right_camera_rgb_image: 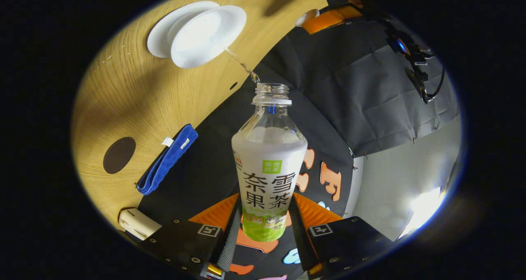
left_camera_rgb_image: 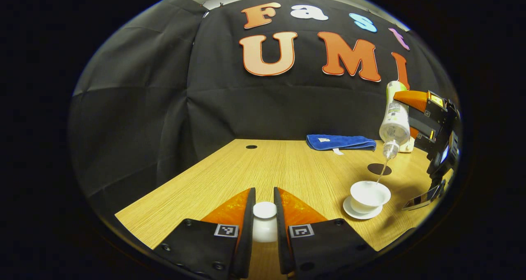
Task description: Open the teacup lid with one hand, grasp the water bottle and pour water into the teacup with the other hand; after pouring, place the water bottle on the coaster and then close the teacup lid.
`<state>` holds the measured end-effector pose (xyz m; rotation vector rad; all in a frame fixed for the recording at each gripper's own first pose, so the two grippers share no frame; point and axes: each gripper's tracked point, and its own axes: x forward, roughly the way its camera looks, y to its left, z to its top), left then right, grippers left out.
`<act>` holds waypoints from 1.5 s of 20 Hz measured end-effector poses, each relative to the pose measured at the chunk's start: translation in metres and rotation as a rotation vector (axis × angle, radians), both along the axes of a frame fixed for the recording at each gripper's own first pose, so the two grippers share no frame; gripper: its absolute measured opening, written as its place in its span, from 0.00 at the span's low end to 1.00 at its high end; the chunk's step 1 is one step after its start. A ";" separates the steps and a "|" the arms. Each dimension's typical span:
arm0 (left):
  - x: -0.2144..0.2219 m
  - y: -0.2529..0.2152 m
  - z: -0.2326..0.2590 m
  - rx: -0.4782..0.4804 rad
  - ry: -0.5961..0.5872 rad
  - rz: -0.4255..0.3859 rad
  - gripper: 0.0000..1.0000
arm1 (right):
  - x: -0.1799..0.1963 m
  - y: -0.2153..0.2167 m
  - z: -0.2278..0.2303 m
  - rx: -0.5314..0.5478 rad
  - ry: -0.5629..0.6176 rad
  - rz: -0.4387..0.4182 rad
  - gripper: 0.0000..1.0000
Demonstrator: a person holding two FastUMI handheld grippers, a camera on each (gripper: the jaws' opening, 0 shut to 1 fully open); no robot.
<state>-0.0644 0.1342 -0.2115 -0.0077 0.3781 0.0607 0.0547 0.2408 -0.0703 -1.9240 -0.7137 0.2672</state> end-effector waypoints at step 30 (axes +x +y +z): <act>0.027 -0.110 0.055 -0.074 -0.131 -0.156 0.30 | 0.082 -0.075 -0.074 1.193 0.931 -0.263 0.64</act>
